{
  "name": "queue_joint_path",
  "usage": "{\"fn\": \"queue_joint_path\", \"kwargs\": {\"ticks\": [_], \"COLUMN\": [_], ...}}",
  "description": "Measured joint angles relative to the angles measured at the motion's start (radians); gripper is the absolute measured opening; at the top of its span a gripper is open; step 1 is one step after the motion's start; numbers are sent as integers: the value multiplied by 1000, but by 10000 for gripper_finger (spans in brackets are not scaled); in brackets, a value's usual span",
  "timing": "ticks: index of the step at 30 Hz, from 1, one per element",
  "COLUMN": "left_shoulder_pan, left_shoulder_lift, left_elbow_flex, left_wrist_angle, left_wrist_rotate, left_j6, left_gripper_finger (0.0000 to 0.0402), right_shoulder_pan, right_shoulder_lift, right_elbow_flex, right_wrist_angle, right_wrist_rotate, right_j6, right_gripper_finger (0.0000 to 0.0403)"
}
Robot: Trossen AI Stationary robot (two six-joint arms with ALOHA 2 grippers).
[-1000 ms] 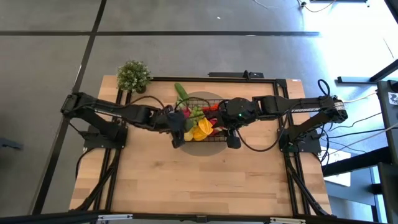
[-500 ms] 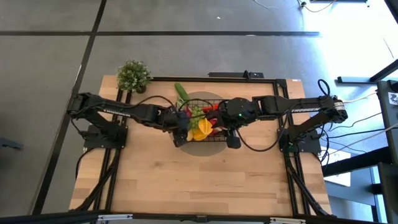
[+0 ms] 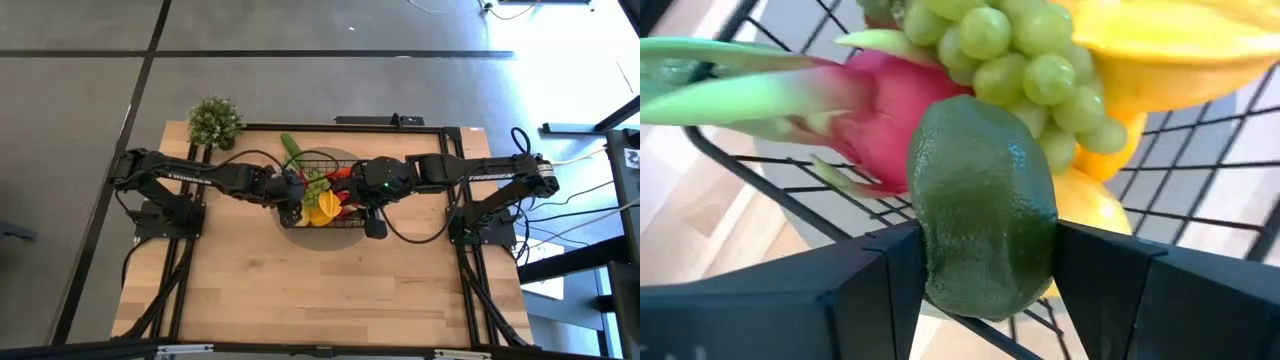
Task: Build produce basket
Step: Put the green lime into the black wire basket
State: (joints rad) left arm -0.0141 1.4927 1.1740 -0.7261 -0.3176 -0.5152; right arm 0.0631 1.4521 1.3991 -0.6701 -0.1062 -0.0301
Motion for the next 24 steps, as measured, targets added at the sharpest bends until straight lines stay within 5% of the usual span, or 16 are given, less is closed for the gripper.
{"fn": "queue_joint_path", "kwargs": {"ticks": [24], "left_shoulder_pan": [9], "left_shoulder_lift": [2], "left_elbow_flex": [0], "left_wrist_angle": [8], "left_wrist_rotate": [12], "left_j6": [-24], "left_gripper_finger": [229], "right_shoulder_pan": [0], "right_shoulder_lift": [0], "right_elbow_flex": [0], "right_wrist_angle": [0], "right_wrist_rotate": [0], "right_j6": [-2], "right_gripper_finger": [131]}}
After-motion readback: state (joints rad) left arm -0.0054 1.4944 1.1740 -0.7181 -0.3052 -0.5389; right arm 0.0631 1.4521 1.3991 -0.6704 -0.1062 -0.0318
